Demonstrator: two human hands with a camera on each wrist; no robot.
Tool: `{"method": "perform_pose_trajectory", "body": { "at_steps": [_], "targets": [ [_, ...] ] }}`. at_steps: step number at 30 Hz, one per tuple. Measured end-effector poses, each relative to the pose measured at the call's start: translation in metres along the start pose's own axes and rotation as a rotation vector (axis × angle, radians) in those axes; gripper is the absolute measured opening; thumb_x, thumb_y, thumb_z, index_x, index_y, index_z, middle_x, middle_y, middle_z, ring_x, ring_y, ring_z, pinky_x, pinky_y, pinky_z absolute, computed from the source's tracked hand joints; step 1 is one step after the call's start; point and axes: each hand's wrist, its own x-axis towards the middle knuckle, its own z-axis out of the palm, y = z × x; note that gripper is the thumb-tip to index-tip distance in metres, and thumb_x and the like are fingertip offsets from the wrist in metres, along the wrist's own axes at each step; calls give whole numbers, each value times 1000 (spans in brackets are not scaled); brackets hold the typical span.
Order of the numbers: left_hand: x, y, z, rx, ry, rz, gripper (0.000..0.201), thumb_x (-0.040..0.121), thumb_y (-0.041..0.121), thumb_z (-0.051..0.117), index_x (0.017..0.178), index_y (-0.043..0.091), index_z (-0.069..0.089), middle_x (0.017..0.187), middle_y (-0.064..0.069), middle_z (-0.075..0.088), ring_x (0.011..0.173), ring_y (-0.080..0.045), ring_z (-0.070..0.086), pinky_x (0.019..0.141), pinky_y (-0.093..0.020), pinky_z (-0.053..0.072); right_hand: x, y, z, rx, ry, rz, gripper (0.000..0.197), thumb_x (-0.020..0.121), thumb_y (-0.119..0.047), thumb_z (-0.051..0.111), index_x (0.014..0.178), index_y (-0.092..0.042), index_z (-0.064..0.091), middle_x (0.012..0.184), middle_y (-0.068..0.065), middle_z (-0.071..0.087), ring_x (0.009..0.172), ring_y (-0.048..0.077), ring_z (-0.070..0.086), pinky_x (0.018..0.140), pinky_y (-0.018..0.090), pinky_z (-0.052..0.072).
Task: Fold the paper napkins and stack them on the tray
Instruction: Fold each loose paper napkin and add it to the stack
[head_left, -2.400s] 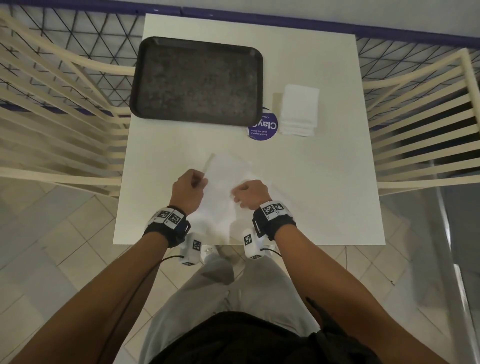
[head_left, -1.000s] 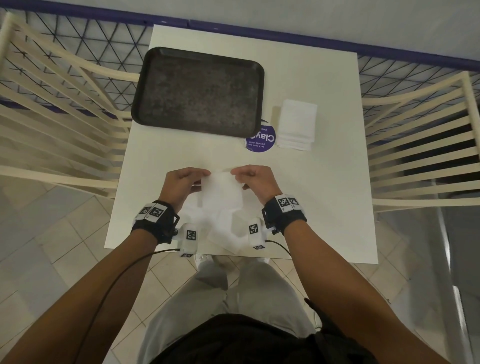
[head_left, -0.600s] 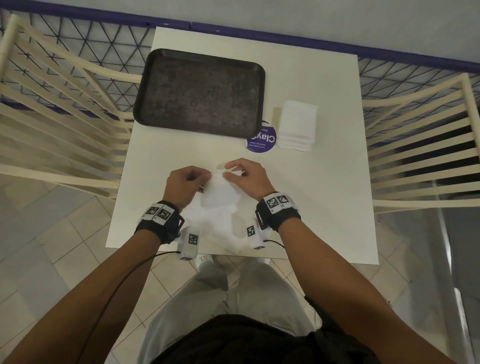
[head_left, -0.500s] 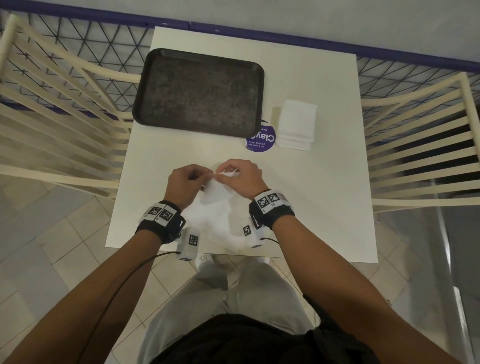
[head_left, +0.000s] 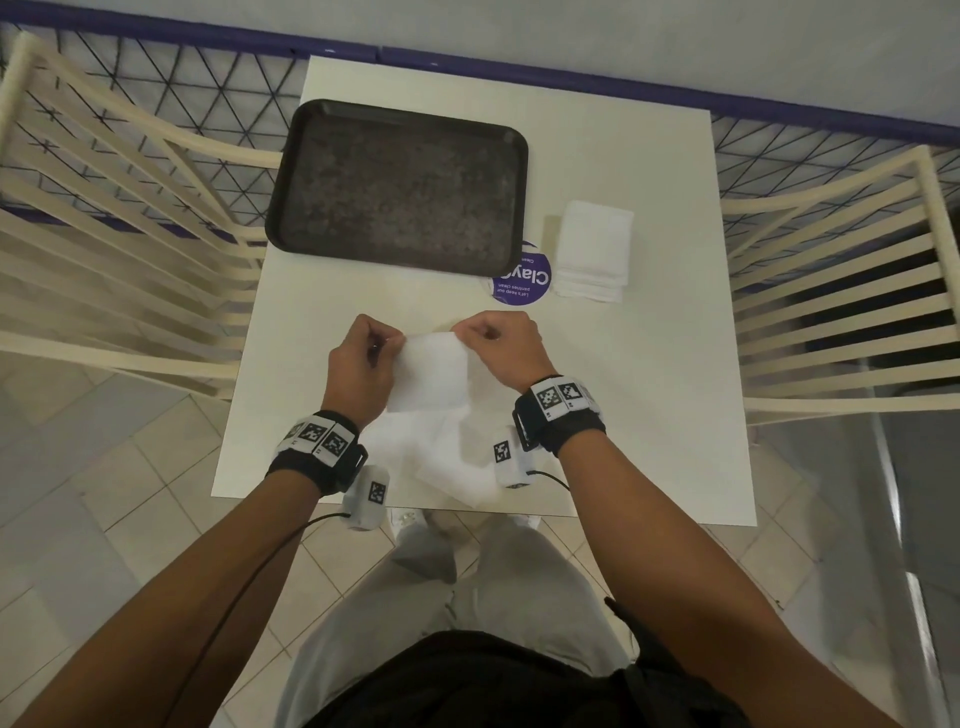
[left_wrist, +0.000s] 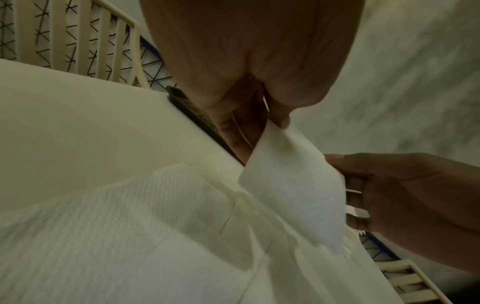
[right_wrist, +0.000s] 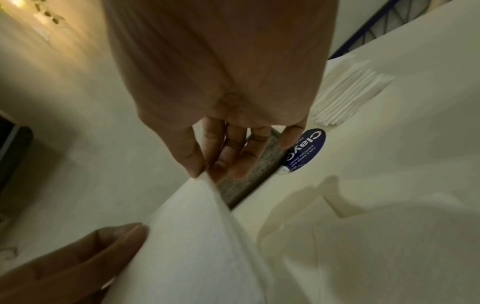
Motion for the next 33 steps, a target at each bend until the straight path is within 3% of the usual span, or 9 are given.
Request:
{"method": "perform_pose_trajectory", "body": {
  "at_steps": [6, 10, 12, 15, 18, 21, 26, 29, 33],
  "targets": [
    [1, 2, 6, 5, 23, 27, 4, 103, 16, 57, 100, 13, 56, 95, 7, 64, 72, 7, 57, 63, -11, 44, 3, -3, -1, 61, 41, -1, 12, 85, -31, 71, 76, -40, 73, 71, -17, 71, 77, 7, 65, 92, 49, 51],
    [3, 1, 9, -1, 44, 17, 4, 104, 16, 55, 100, 18, 54, 97, 4, 65, 74, -3, 57, 65, -14, 44, 1, -5, 5, 82, 63, 30, 6, 83, -45, 65, 79, -42, 69, 79, -13, 70, 84, 13, 66, 92, 49, 52],
    [5, 2, 11, -2, 66, 14, 5, 104, 16, 54, 100, 19, 53, 96, 6, 65, 81, -11, 59, 66, -13, 44, -1, -4, 8, 78, 35, 78, 17, 83, -51, 66, 89, -36, 70, 82, -13, 70, 90, 16, 67, 95, 47, 51],
    [8, 4, 15, -4, 77, -2, 2, 104, 16, 53, 102, 17, 54, 96, 5, 64, 81, -17, 60, 65, -10, 42, -4, 0, 8, 68, 9, 102, 15, 87, -36, 71, 93, -22, 72, 79, -7, 69, 90, 19, 67, 91, 36, 52],
    [11, 8, 21, -15, 84, -16, 2, 104, 18, 54, 103, 17, 55, 95, 6, 64, 78, -11, 60, 64, -13, 44, -8, 3, 5, 76, 16, 73, 11, 89, -22, 70, 88, -12, 70, 78, 3, 70, 81, 21, 66, 82, 27, 49],
    [10, 16, 28, -50, 87, -48, 12, 106, 27, 54, 111, 18, 58, 90, 7, 64, 63, 0, 57, 56, -16, 45, -4, 9, -5, 56, 41, 47, 14, 91, -21, 69, 91, -8, 70, 80, 3, 68, 77, 18, 61, 76, 24, 43],
    [12, 16, 41, -53, -82, -122, 24, 108, 32, 46, 111, 16, 63, 83, 0, 72, 51, -15, 57, 50, -22, 48, 22, 24, -49, 24, 137, 54, 15, 93, -23, 68, 99, -10, 70, 88, -1, 66, 79, 12, 58, 69, 12, 38],
    [11, 5, 48, 18, -187, -168, 20, 106, 26, 50, 104, 17, 67, 82, 1, 75, 54, -19, 64, 53, -17, 49, 48, 35, -87, 40, 226, 80, 15, 93, -23, 68, 100, -10, 71, 93, 2, 69, 82, 14, 59, 77, 19, 42],
    [9, -9, 58, 97, -259, -249, 16, 105, 21, 52, 103, 19, 68, 83, 3, 76, 61, -23, 70, 58, -17, 50, 85, 50, -137, 7, 329, 128, 20, 94, -24, 66, 107, -10, 70, 97, 1, 68, 91, 17, 62, 83, 18, 42]
  ]
}}
